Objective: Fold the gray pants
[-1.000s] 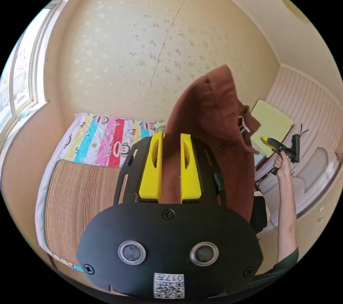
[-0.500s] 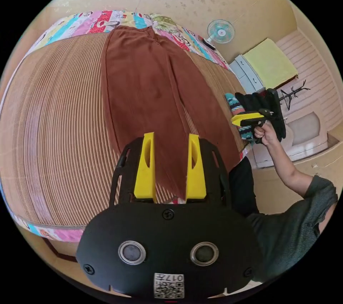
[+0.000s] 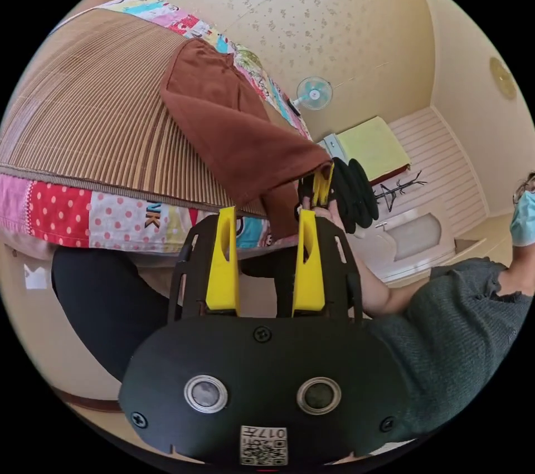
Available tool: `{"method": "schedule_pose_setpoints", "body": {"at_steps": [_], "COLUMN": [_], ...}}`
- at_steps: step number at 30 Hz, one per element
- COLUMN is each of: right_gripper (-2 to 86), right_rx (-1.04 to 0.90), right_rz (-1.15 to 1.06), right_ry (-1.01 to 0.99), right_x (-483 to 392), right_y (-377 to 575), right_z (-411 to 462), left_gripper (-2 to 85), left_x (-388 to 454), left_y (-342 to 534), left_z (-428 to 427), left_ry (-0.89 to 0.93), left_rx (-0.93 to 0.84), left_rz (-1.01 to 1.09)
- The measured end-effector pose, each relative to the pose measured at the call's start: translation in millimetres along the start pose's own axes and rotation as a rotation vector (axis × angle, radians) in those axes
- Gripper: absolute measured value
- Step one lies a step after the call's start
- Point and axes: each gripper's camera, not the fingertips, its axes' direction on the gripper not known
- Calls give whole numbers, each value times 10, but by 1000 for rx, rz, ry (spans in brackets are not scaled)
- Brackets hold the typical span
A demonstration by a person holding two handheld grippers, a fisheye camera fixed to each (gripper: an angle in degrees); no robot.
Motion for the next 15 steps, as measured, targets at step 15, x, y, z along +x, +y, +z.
{"method": "schedule_pose_setpoints", "body": {"at_steps": [15], "right_gripper": [30], "right_rx": [-298], "right_rz": [78], "right_ry": [1223], "right_x": [-372], "right_y": [150], "right_z": [-427], "left_gripper": [183], "left_x": [-795], "left_y": [-876], "left_z": [395], "left_ry": [-234], "left_rx": [-86], "left_rz": [-46]}}
